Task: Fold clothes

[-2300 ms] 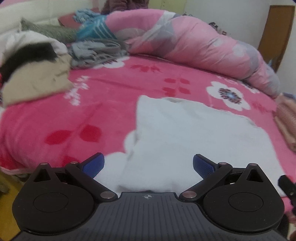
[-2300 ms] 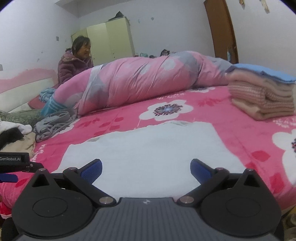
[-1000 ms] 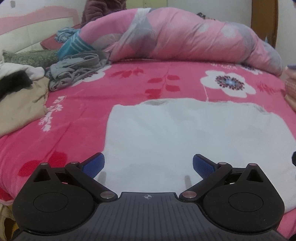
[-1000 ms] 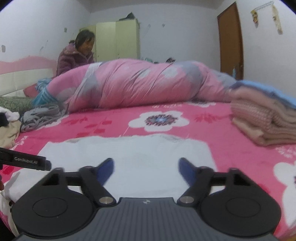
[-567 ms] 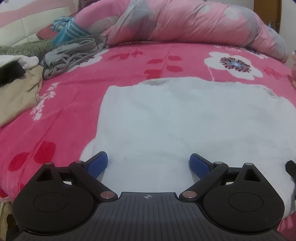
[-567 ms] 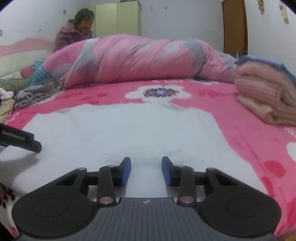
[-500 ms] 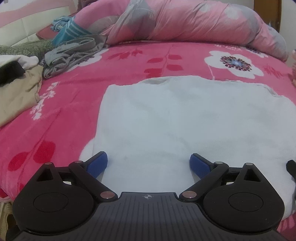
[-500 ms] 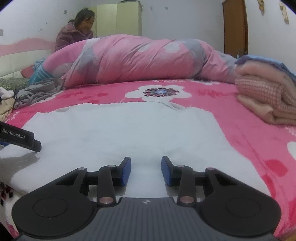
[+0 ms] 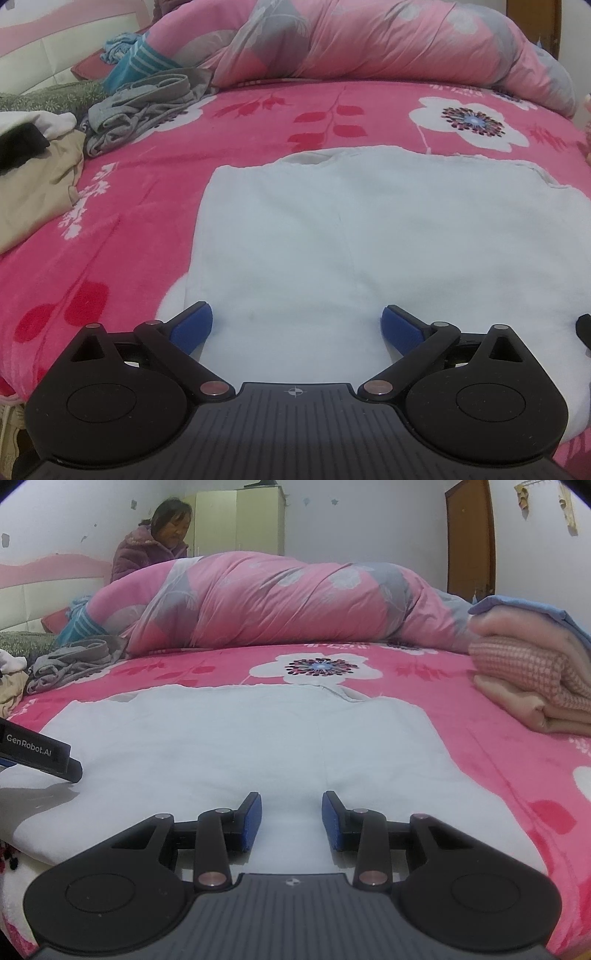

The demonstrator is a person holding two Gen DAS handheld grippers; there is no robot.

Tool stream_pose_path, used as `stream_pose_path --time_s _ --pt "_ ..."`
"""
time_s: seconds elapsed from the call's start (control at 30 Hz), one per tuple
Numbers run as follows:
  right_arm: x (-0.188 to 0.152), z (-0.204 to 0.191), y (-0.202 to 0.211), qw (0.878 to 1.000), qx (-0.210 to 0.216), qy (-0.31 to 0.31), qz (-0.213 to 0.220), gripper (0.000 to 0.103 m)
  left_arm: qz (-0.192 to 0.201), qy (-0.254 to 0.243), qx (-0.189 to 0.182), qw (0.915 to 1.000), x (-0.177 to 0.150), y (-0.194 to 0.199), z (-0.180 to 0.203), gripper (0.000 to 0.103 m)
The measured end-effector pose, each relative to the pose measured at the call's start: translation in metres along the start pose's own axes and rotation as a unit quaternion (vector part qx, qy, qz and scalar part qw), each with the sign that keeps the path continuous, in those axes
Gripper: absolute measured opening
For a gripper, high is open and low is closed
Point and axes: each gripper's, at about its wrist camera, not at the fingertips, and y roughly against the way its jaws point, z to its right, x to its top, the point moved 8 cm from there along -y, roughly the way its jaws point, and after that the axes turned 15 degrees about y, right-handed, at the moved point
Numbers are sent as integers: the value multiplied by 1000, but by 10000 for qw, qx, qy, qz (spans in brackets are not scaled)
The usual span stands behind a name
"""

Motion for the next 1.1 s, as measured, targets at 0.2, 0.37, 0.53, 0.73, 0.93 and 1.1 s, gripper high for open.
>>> stream_pose_path --time_s 0.2,0.37,0.53,0.73,0.93,1.1 --pt "0 1 -1 10000 0 5 30 38 13 88 -32 10000 -1 -2 -3 103" --pt "-1 2 -1 10000 -18 23 78 38 204 109 -266 9994 -3 -2 -7 103" --pt "-4 -1 0 9996 -68 94 257 39 321 -1 -403 9987 -4 -1 -8 103" --pt "2 5 5 9988 138 231 400 39 414 386 -546 9969 8 13 -12 103" --pt "38 59 20 9965 273 -81 790 39 733 559 -1003 9907 38 29 7 103" --pt "71 127 -10 9950 680 -389 614 39 784 91 -990 9919 58 17 42 100"
